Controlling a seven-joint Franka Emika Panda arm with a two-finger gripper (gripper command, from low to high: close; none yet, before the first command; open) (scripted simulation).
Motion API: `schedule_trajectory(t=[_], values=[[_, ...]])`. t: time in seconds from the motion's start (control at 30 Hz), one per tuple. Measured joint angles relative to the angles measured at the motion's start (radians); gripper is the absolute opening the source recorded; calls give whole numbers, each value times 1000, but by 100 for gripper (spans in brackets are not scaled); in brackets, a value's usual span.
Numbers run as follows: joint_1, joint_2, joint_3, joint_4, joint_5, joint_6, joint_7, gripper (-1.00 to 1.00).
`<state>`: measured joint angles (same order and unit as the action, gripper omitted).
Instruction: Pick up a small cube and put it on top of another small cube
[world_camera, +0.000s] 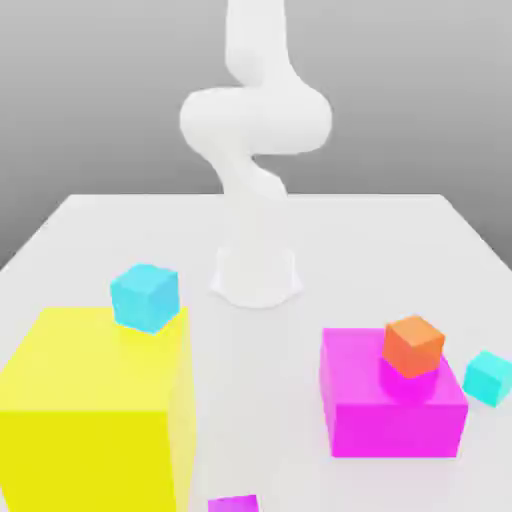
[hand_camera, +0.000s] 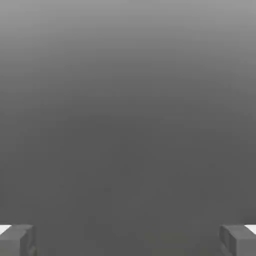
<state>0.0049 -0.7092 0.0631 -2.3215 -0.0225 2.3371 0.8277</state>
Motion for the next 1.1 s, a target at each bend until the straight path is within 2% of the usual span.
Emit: schedule_trajectory(t=[0.37, 0.6, 0.87, 1.07, 1.1], values=[[48, 402, 267, -95, -135, 165, 149, 0], [137, 659, 392, -154, -239, 266, 255, 0], [279, 931, 454, -219, -292, 393, 329, 0], [415, 1112, 299, -180, -473, 512, 468, 0], [434, 1131, 276, -175, -491, 526, 483, -100]])
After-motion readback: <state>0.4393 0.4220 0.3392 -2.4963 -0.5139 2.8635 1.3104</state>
